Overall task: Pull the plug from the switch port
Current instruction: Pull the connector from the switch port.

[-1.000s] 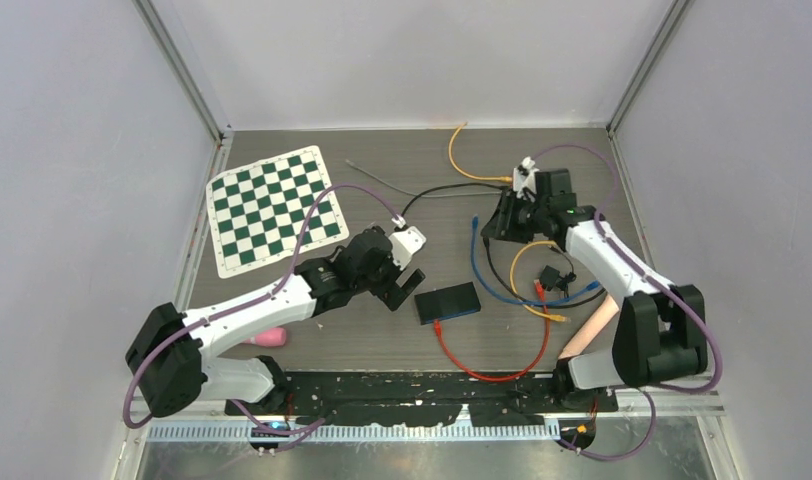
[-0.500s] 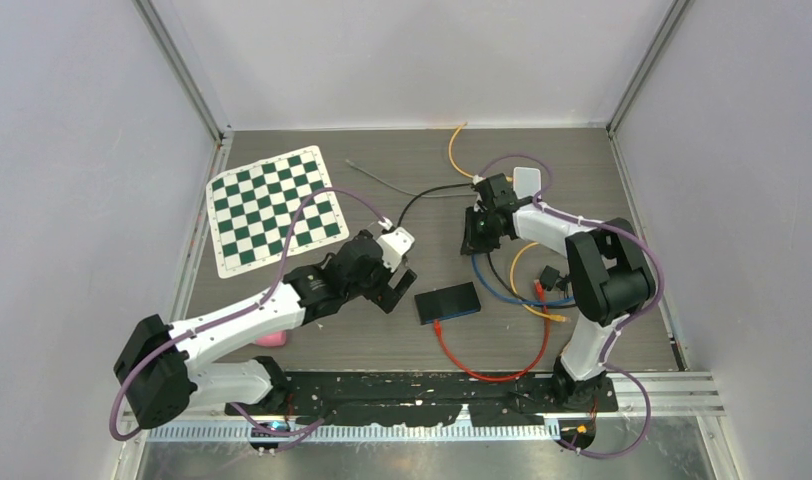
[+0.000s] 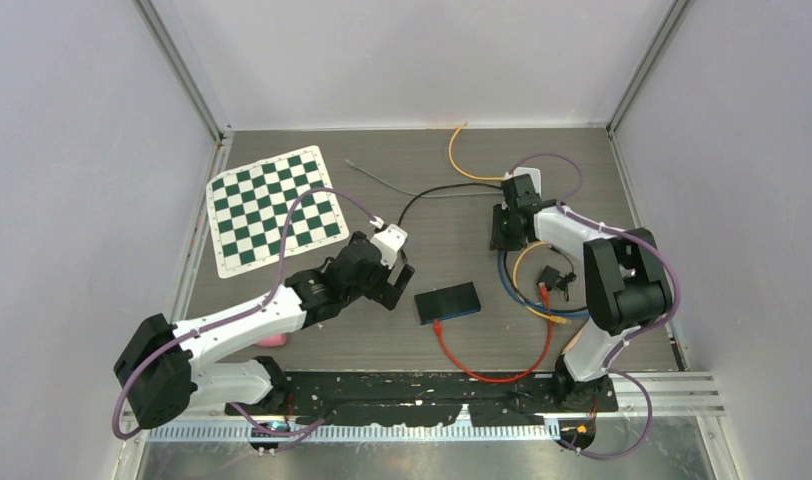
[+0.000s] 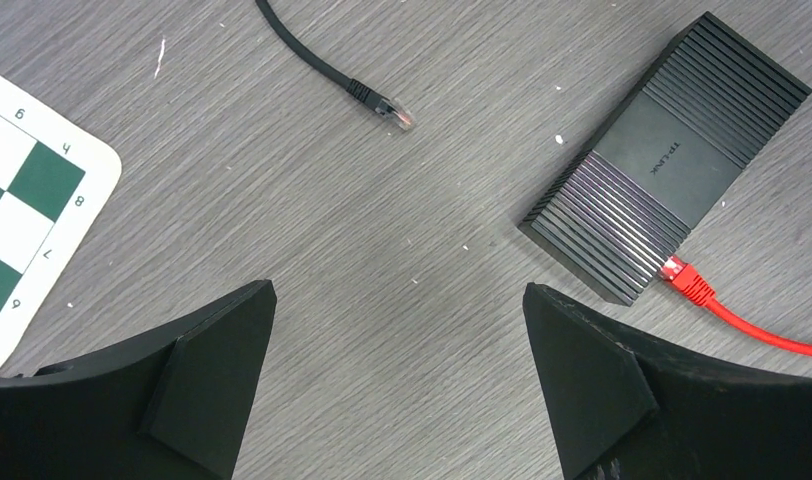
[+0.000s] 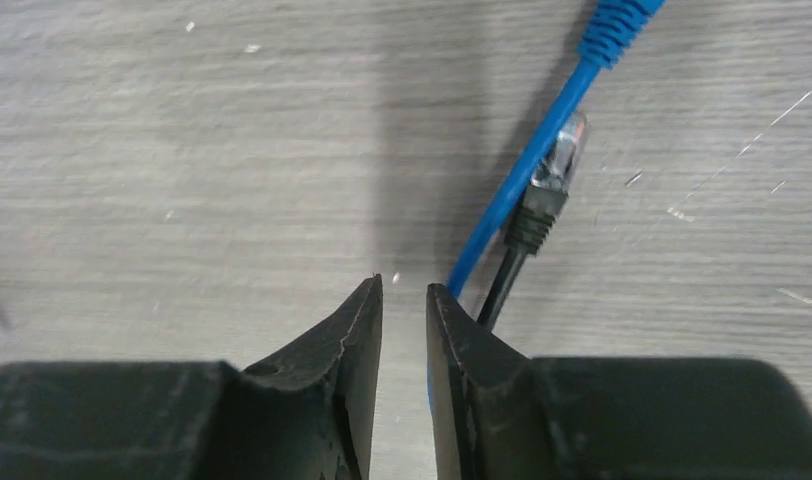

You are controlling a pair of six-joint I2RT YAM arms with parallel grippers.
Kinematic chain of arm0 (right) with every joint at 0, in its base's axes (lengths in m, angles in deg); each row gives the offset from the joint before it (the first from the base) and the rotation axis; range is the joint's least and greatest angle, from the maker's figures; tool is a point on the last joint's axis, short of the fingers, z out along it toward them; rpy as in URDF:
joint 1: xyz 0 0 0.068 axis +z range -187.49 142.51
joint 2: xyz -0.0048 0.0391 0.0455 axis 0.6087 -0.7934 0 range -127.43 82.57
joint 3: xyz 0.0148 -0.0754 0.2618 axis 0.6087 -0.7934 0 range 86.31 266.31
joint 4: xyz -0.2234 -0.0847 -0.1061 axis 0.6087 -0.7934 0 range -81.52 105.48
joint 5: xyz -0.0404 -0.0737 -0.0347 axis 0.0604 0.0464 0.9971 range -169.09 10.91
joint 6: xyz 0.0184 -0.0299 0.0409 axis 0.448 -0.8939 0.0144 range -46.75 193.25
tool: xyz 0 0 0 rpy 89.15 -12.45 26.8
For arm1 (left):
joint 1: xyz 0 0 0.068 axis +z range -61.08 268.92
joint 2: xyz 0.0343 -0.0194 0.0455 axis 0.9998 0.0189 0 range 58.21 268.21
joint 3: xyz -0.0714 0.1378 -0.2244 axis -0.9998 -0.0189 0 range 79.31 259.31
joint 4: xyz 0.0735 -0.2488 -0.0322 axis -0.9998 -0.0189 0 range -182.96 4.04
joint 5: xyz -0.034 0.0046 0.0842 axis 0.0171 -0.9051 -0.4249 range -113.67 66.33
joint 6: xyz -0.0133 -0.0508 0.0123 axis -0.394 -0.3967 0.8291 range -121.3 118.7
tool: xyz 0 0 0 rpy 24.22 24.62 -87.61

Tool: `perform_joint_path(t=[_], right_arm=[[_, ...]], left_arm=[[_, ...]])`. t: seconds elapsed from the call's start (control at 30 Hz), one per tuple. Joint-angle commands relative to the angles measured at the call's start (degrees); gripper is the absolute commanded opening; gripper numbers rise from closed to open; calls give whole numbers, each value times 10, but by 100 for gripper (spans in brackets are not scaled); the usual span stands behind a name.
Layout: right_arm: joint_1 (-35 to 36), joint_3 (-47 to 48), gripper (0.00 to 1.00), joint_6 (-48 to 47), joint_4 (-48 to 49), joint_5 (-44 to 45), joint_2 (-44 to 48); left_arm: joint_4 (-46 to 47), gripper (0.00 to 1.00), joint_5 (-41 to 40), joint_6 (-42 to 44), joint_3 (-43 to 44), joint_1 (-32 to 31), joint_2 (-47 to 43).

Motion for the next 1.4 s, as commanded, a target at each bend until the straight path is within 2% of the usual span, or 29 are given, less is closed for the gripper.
perform_joint_path(t=[0.0, 0.1, 0.2, 0.43, 0.6, 0.73, 0.9, 1.07, 1.17, 1.37], right_arm=[[-1, -25, 36, -18, 26, -90, 86], [5, -80, 43, 17, 61, -159, 171], [13, -136, 48, 59, 86, -177, 247], [29, -321, 49, 185, 124, -228, 463], [44, -420, 49, 252, 137, -263, 556], [62, -454, 49, 273, 149, -275, 576], [81, -466, 49, 293, 184, -287, 559], [124, -466, 49, 300, 211, -278, 502], [152, -464, 49, 310, 260, -279, 448], [177, -455, 48, 318, 293, -252, 388]], left_arm=[[51, 99, 43, 11, -1, 4, 8], [32, 99, 97, 52, 16, 4, 42], [2, 99, 141, 75, 46, 4, 81], [-1, 99, 219, 125, 89, 3, 145], [9, 99, 249, 162, 105, -1, 186], [9, 99, 263, 183, 114, -4, 214], [9, 99, 282, 191, 122, -6, 241], [-10, 99, 291, 189, 143, -8, 270], [-19, 99, 290, 189, 148, -11, 280], [-17, 99, 290, 190, 141, -15, 265]])
